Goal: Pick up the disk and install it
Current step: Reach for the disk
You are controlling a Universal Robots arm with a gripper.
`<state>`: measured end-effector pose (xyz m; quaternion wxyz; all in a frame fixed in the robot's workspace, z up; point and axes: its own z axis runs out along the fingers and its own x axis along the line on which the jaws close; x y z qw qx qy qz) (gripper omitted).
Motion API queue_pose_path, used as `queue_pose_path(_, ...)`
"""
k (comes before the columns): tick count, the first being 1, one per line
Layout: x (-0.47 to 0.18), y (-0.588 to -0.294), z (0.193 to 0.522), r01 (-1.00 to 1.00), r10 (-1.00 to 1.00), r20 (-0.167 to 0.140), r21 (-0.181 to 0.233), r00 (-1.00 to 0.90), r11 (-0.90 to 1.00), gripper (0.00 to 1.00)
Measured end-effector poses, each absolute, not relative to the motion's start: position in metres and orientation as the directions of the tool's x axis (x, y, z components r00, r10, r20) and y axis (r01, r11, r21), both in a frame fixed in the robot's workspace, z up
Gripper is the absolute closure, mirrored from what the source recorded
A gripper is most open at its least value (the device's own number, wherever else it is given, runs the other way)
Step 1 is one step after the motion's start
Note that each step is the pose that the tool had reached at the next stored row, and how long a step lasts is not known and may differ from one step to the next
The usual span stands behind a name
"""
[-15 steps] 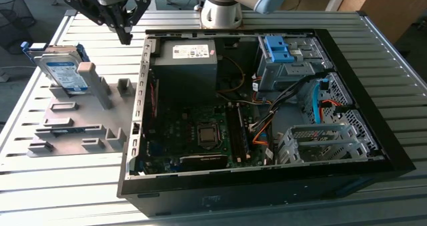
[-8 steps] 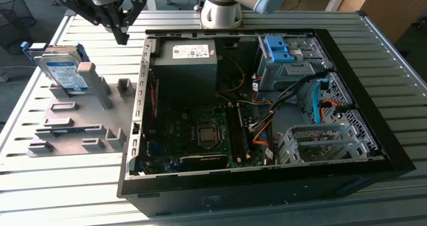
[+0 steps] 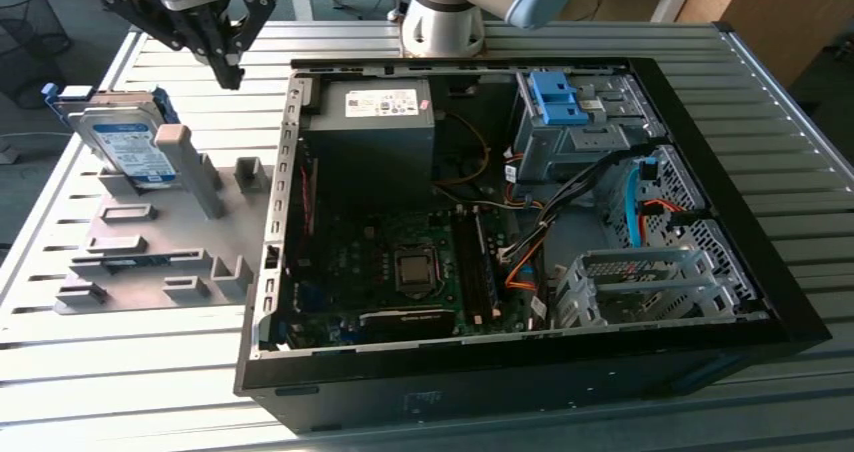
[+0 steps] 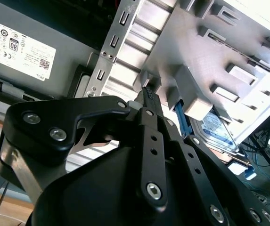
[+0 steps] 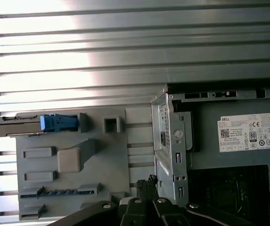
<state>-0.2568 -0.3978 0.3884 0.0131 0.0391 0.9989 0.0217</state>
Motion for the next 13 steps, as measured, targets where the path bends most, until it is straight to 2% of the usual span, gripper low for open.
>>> queue_pose_path(13, -0.269, -0.385, 0.387, 0.078, 0.079, -0.024, 0.044, -0.997, 0.996, 0.89)
